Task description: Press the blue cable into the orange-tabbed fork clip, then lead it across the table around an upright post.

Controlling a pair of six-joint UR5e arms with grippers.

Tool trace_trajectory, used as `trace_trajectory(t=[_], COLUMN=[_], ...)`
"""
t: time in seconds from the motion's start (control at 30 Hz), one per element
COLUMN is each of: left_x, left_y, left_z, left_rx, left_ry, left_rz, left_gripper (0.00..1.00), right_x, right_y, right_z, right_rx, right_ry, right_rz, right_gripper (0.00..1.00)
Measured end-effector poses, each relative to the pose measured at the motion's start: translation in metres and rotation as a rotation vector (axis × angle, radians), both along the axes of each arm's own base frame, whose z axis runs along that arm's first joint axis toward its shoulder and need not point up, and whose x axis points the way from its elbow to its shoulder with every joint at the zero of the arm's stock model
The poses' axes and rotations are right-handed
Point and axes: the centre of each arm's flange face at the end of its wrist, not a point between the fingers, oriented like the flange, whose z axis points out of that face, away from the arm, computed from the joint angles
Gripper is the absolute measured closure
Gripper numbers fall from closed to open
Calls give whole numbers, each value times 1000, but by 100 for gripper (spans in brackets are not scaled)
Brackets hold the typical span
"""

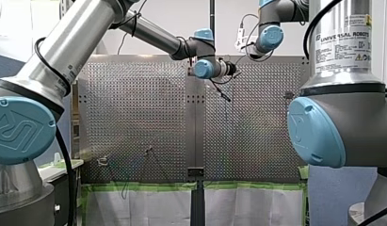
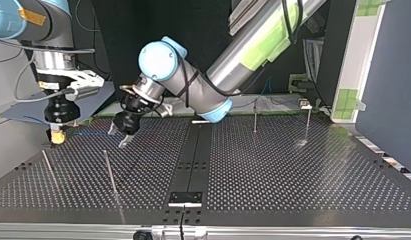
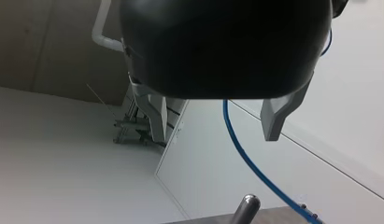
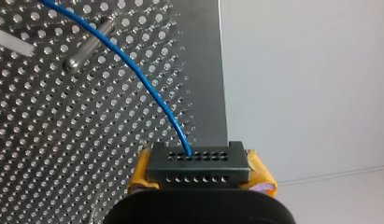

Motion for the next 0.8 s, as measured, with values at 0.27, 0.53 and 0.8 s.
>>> trace_trajectory(t=[0.27, 0.53, 0.8], left_x=[3, 8, 9], left_y=[5, 10, 12], left_z=[-3, -5, -5], left_rx=[22, 33, 38], left_ry=[14, 22, 23], left_rz=[8, 29, 40], left_gripper=[1, 1, 18], right_x=[4, 11, 17], right_y=[3, 7, 10], right_z=[1, 2, 2], right_rx=[-3, -5, -9], right_ry=[0, 2, 3], right_rz=[15, 41, 70], right_gripper=[100, 100, 100])
